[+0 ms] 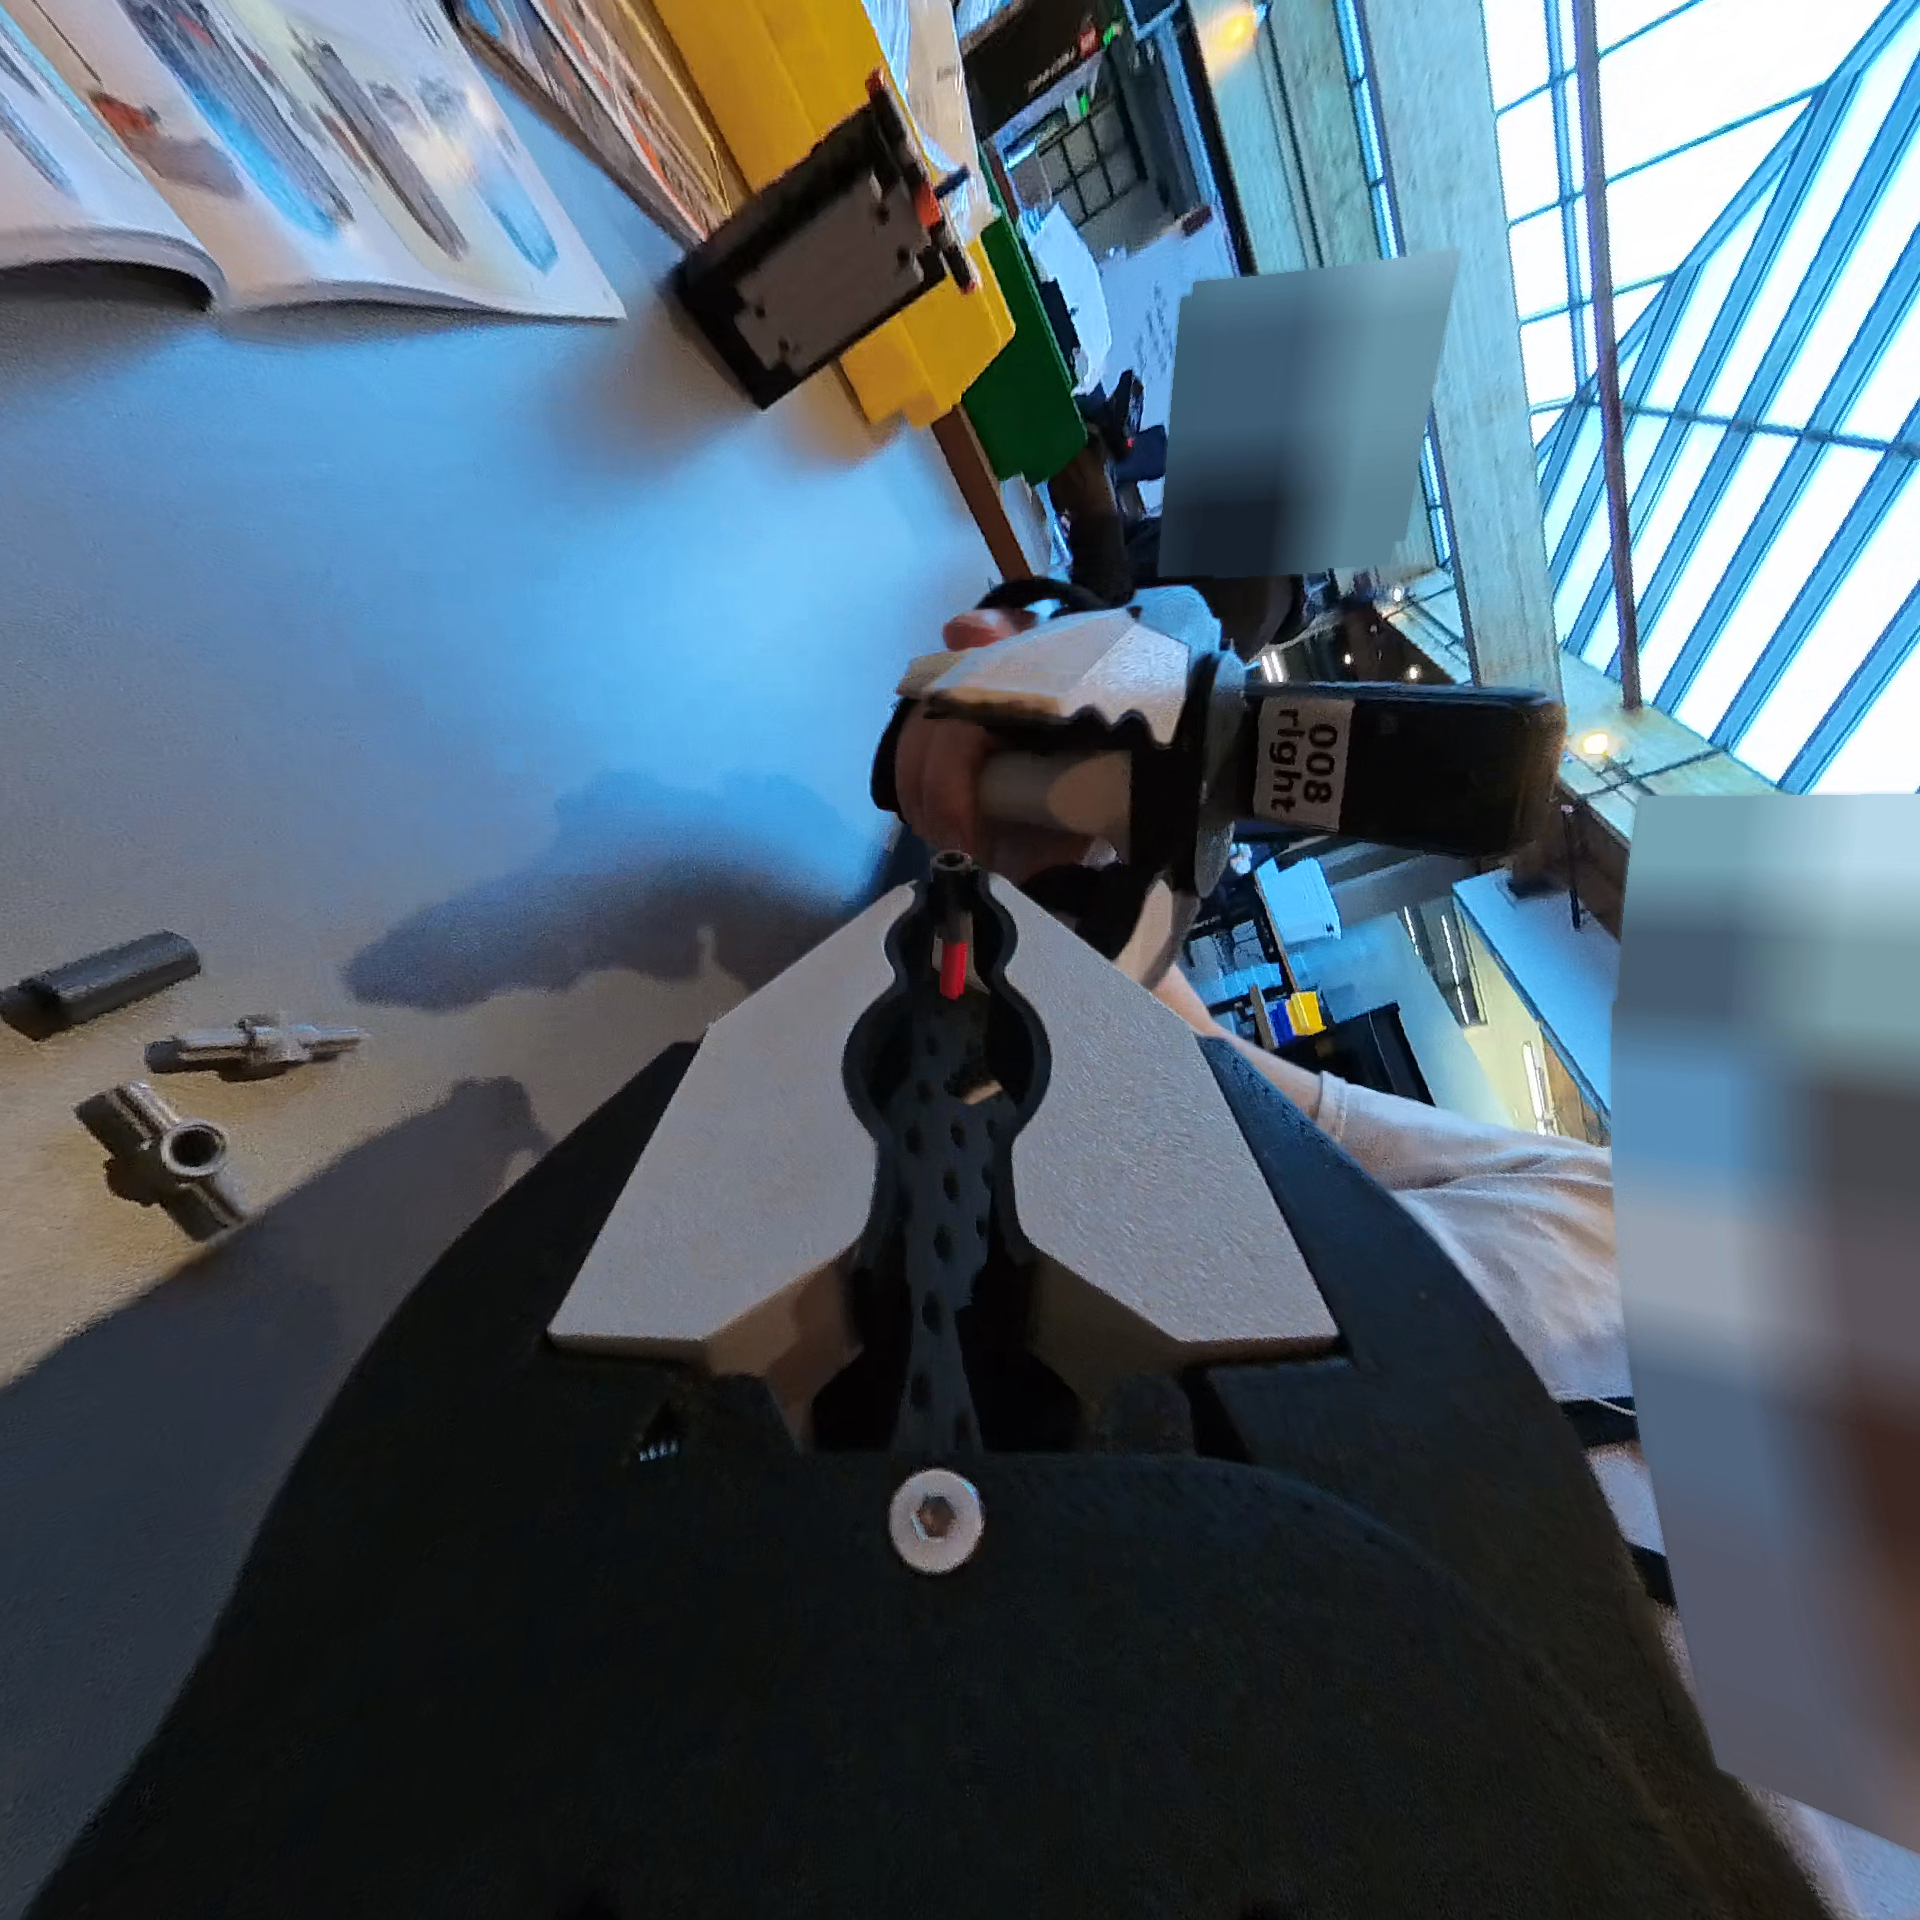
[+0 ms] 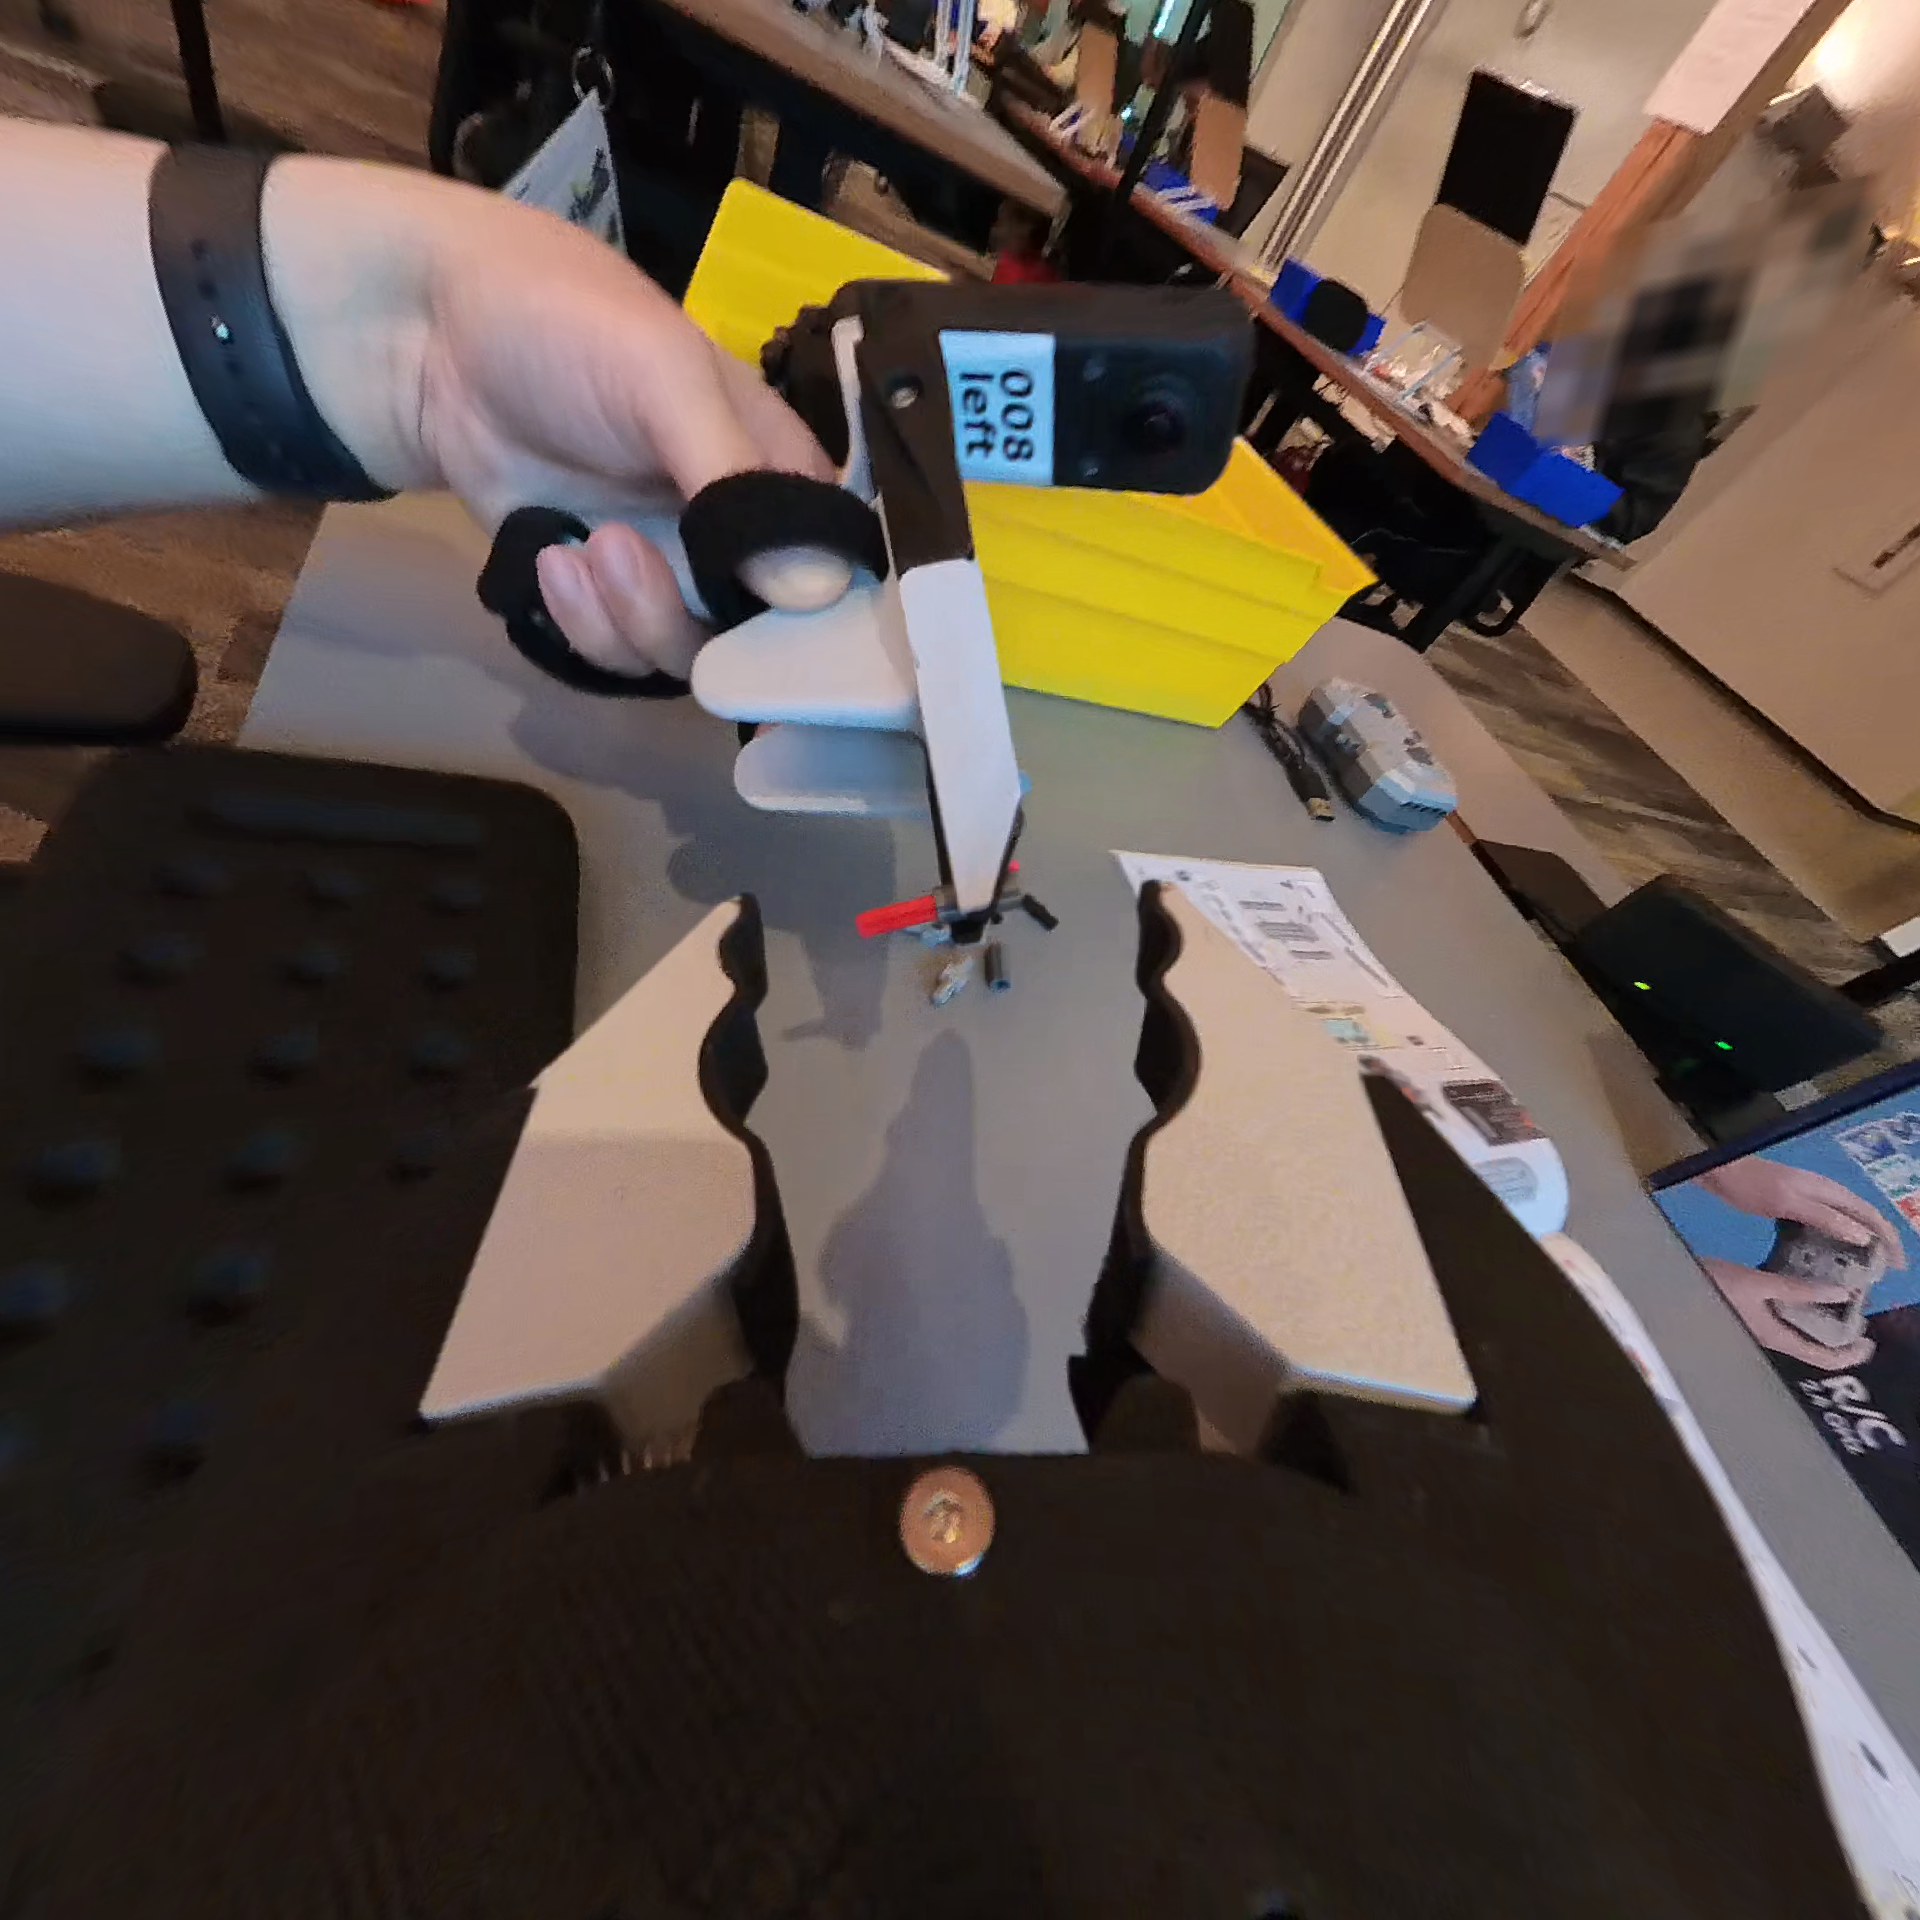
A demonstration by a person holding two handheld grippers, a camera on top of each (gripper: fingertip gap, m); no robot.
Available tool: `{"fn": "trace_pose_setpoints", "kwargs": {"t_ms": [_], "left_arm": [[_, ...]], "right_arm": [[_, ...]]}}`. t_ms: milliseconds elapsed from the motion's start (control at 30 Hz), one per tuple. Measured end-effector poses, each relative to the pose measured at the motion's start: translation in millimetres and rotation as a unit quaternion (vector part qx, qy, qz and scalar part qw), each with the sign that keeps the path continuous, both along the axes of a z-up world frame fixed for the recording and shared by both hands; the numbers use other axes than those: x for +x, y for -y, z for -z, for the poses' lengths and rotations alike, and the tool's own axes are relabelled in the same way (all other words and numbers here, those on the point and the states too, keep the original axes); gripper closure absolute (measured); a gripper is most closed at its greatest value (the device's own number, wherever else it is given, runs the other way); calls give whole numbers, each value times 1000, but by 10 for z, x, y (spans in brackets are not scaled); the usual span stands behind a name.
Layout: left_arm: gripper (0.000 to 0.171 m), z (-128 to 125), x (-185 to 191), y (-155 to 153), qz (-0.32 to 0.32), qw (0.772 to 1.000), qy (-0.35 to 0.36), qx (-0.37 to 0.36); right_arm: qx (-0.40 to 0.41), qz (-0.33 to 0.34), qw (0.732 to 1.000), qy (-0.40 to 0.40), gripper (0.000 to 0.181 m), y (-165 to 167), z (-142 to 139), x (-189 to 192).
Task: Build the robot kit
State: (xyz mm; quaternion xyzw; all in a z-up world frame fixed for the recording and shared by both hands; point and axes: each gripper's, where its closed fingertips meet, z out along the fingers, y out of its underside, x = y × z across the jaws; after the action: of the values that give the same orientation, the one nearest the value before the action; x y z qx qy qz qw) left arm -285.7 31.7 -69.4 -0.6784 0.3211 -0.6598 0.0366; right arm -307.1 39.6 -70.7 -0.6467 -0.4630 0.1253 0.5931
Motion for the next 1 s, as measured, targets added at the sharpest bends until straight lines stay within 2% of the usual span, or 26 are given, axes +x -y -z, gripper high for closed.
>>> {"fn": "trace_pose_setpoints", "kwargs": {"t_ms": [133, 400, 1000], "left_arm": [[167, 31, 4, 57, 15, 1000, -9, 3], [167, 66, 36, 122, 31, 999, -20, 9], [167, 128, 18, 180, 46, 999, -22, 16]], "right_arm": [[-5, -14, 999, 28, 129, 58, 144, -20], [10, -9, 1000, 26, 149, 72, 117, -25], [-6, -6, 999, 50, 149, 120, 191, -47]]}}
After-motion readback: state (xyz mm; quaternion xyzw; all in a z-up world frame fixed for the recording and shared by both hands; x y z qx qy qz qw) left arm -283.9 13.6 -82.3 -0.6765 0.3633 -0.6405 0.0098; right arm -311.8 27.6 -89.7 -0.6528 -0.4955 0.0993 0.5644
